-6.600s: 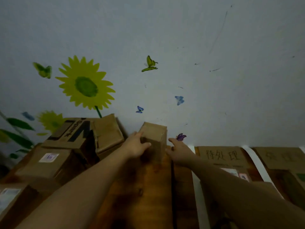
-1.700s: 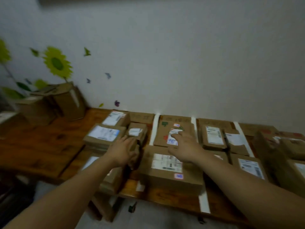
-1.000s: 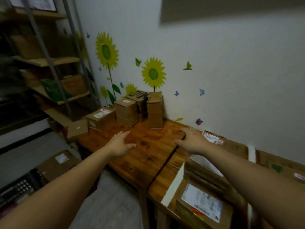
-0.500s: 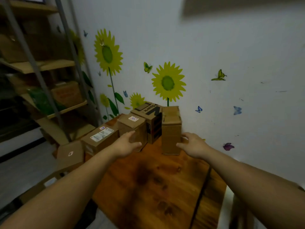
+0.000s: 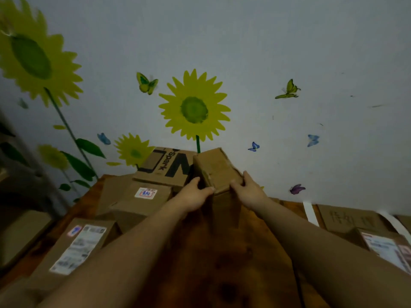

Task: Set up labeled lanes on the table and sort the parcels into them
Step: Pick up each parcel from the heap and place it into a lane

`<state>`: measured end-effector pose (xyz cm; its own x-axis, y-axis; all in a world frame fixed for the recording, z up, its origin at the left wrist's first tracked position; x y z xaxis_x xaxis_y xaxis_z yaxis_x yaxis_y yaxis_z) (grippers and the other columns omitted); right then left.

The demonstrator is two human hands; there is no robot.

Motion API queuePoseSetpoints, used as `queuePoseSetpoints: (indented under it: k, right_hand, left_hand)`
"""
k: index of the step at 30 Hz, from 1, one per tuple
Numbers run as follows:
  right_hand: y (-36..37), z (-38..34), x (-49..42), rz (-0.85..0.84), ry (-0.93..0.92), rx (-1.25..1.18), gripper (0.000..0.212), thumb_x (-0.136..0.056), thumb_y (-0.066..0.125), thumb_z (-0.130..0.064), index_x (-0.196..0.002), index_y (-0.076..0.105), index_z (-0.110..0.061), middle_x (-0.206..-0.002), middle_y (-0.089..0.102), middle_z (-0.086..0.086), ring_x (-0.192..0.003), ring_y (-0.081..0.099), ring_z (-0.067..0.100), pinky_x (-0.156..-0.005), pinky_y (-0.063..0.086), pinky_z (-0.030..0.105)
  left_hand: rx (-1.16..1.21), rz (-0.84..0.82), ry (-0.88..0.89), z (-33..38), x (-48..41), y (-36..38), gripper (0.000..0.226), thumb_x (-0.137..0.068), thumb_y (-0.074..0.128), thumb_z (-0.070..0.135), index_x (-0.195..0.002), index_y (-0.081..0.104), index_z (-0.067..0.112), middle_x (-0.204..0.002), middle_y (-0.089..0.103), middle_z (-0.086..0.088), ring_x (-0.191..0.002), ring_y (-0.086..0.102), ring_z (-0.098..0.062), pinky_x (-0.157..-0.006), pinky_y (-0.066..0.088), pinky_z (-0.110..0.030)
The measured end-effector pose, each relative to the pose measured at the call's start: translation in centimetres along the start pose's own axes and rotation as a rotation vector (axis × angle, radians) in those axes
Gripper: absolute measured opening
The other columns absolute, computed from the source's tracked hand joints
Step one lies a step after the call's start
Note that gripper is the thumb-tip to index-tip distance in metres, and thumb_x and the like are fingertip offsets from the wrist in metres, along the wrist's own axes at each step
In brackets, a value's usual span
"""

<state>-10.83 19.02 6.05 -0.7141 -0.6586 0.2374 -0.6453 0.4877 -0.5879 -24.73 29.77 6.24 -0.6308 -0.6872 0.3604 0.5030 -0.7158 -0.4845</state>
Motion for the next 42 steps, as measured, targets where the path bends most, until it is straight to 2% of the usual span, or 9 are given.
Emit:
queuePoseSetpoints:
  k: [5, 9, 16, 19, 23, 27, 31, 36, 42]
  right_hand:
    - [0.9, 0.8, 0.9, -0.012, 0.018, 0.014, 0.068, -0.096, 0.045, -0.048, -0.151, 0.022, -0.015, -0.148, 0.039, 0.010, -0.128, 0.046, 0.027, -0.103, 0.042, 0.037]
    - [0.8, 1.9, 3.1, -0.076, 0.008, -0.076, 0.043, -0.097, 0.049, -0.037, -0.137, 0.046, -0.023, -0.111, 0.061, -0.002, -0.081, 0.059, 0.011, -0.061, 0.046, 0.019]
    - [-2.5, 2.4, 6.7, -0.034, -0.073, -0.038, 0.044, -0.090, 0.061, -0.022, -0.131, 0.045, -0.020, -0.116, 0.057, -0.001, -0.103, 0.057, 0.019, -0.090, 0.052, 0.037]
    - [-4.7, 2.9, 9.4, -0.043, -0.140, -0.006, 0.040, -0.090, 0.060, -0.016, -0.125, 0.043, -0.024, -0.115, 0.053, -0.004, -0.105, 0.057, 0.021, -0.087, 0.054, 0.041]
    - [-7.2, 5.4, 13.7, -0.048, -0.251, 0.099, 0.035, -0.092, 0.056, -0.007, -0.111, 0.039, -0.031, -0.110, 0.046, -0.009, -0.094, 0.053, 0.010, -0.066, 0.047, 0.017]
    - [-8.6, 7.8, 17.7, -0.068, -0.336, 0.096, 0.040, -0.093, 0.056, -0.009, -0.111, 0.037, -0.039, -0.115, 0.043, -0.015, -0.105, 0.047, 0.006, -0.074, 0.045, 0.016]
    - [-9.6, 9.1, 20.2, -0.146, -0.253, -0.149, 0.008, -0.098, 0.046, -0.039, -0.104, 0.050, -0.038, -0.115, 0.054, -0.010, -0.103, 0.055, 0.007, -0.084, 0.053, 0.028]
    - [-11.7, 9.5, 22.2, -0.046, -0.184, -0.227, 0.049, -0.098, 0.036, -0.051, -0.142, 0.039, -0.030, -0.149, 0.037, 0.001, -0.134, 0.038, 0.023, -0.107, 0.039, 0.039]
    - [-12.8, 9.1, 24.9, 0.110, -0.209, -0.299, 0.087, -0.071, 0.078, -0.047, -0.143, 0.031, -0.030, -0.143, 0.040, 0.000, -0.132, 0.040, 0.024, -0.102, 0.046, 0.047]
  left_hand:
    - [0.174, -0.090, -0.033, -0.2, -2.3, 1.7, 0.057, -0.092, 0.052, 0.043, -0.142, 0.033, 0.025, -0.133, 0.050, -0.005, -0.109, 0.055, -0.026, -0.090, 0.050, -0.041]
    - [0.055, -0.199, -0.055, -1.6, -1.9, 2.7, 0.052, -0.093, 0.051, 0.044, -0.136, 0.046, 0.015, -0.126, 0.057, -0.008, -0.109, 0.057, -0.026, -0.099, 0.046, -0.042]
    - [0.153, -0.145, 0.035, 0.0, 2.9, 4.2, 0.047, -0.089, 0.061, 0.027, -0.132, 0.044, 0.018, -0.119, 0.060, -0.003, -0.102, 0.059, -0.018, -0.091, 0.051, -0.038]
    - [0.397, -0.144, 0.017, 1.0, 6.4, 5.1, 0.054, -0.090, 0.047, 0.054, -0.136, 0.033, 0.029, -0.117, 0.055, -0.004, -0.104, 0.056, -0.024, -0.076, 0.055, -0.041]
    - [0.725, -0.167, -0.029, 1.7, 10.0, 6.8, 0.062, -0.083, 0.018, 0.077, -0.118, 0.053, 0.039, -0.124, 0.056, -0.009, -0.118, 0.051, -0.034, -0.088, 0.048, -0.059]
    - [0.670, -0.094, -0.013, 2.8, 14.6, 9.1, 0.045, -0.094, 0.038, 0.055, -0.128, 0.049, 0.028, -0.118, 0.060, -0.010, -0.109, 0.056, -0.031, -0.081, 0.053, -0.053]
    - [0.707, -0.063, -0.007, 3.1, 18.2, 10.6, 0.033, -0.099, 0.041, 0.036, -0.126, 0.048, 0.019, -0.103, 0.064, -0.010, -0.091, 0.063, -0.028, -0.079, 0.055, -0.052]
    - [0.846, -0.004, 0.027, 3.0, 20.7, 10.4, 0.040, -0.100, 0.042, 0.019, -0.139, 0.037, 0.020, -0.130, 0.050, -0.014, -0.102, 0.060, -0.033, -0.057, 0.059, -0.044]
    - [0.673, 0.002, 0.147, 2.7, 23.6, 9.5, 0.040, -0.100, 0.040, 0.019, -0.138, 0.036, 0.033, -0.134, 0.047, -0.009, -0.094, 0.063, -0.028, -0.066, 0.057, -0.042]
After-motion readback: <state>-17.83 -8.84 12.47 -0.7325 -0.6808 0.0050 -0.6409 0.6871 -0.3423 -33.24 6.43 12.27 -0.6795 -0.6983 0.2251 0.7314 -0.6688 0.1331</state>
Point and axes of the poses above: each hand's wrist, its own x-axis away from the middle knuckle, its own y-axis out of the palm, z = x × y, the point moved 6 cm from there along -x, towards the middle knuckle
